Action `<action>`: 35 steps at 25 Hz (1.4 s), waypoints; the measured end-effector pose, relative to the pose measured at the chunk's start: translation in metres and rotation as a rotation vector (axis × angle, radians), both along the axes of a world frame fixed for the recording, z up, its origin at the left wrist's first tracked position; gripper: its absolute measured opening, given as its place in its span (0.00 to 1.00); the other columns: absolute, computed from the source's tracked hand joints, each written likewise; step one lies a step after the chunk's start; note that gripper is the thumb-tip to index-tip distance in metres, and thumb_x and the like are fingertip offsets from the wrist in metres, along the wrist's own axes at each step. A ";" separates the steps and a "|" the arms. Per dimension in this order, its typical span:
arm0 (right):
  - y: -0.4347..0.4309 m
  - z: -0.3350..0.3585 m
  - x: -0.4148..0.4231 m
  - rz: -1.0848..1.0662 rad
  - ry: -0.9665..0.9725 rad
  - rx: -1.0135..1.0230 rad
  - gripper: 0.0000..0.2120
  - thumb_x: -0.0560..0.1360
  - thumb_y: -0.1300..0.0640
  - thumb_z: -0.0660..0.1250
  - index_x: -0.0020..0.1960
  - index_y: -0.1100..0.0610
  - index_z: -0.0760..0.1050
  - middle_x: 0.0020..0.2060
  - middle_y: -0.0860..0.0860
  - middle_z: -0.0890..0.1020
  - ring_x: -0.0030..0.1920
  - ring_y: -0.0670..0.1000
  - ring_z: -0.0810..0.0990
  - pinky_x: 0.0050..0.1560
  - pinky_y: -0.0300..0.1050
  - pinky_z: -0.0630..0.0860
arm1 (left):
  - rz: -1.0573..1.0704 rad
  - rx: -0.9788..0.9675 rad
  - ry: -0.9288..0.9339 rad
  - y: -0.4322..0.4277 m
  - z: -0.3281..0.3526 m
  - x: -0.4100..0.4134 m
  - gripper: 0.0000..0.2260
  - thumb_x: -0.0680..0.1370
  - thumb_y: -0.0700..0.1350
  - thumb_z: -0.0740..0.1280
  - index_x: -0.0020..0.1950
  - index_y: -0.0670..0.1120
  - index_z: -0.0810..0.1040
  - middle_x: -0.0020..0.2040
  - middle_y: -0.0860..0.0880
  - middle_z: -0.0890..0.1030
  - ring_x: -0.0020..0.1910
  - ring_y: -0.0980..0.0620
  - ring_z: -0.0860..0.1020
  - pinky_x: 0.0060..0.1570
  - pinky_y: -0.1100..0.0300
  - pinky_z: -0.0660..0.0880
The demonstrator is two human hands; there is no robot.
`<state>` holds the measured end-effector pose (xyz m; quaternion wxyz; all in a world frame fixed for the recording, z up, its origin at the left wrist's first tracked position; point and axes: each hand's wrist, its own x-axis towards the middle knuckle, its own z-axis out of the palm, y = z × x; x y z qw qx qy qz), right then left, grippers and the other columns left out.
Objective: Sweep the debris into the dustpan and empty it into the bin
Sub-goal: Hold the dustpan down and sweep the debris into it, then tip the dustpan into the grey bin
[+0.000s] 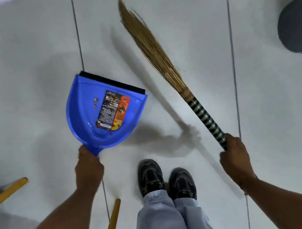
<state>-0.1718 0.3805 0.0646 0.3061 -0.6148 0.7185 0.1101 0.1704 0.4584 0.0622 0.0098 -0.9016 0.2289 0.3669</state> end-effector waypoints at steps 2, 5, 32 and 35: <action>-0.026 0.030 0.018 0.000 -0.034 -0.064 0.26 0.73 0.69 0.60 0.70 0.63 0.66 0.55 0.65 0.77 0.51 0.67 0.76 0.50 0.57 0.75 | -0.012 -0.013 0.024 -0.025 0.035 -0.018 0.20 0.75 0.35 0.63 0.65 0.35 0.62 0.60 0.33 0.74 0.59 0.31 0.73 0.58 0.42 0.69; -0.078 0.087 0.031 -0.040 -0.016 -0.106 0.25 0.78 0.60 0.59 0.74 0.52 0.61 0.62 0.56 0.77 0.52 0.64 0.79 0.50 0.56 0.78 | -0.087 -0.079 0.062 -0.085 0.092 -0.051 0.19 0.75 0.36 0.64 0.64 0.36 0.63 0.59 0.34 0.74 0.58 0.33 0.74 0.57 0.44 0.70; -0.253 0.190 -0.277 -0.063 -0.020 0.364 0.25 0.78 0.60 0.54 0.73 0.47 0.59 0.59 0.51 0.76 0.54 0.57 0.79 0.40 0.45 0.68 | -0.546 -0.059 0.570 -0.497 0.222 -0.480 0.19 0.82 0.51 0.50 0.41 0.39 0.71 0.32 0.42 0.74 0.27 0.44 0.70 0.31 0.55 0.70; -0.259 0.195 -0.264 0.008 -0.020 0.404 0.29 0.76 0.63 0.55 0.76 0.54 0.55 0.62 0.54 0.75 0.60 0.55 0.76 0.52 0.45 0.74 | -0.650 -0.387 0.448 -0.464 0.224 -0.439 0.11 0.81 0.48 0.54 0.51 0.43 0.73 0.40 0.48 0.73 0.41 0.46 0.73 0.43 0.54 0.69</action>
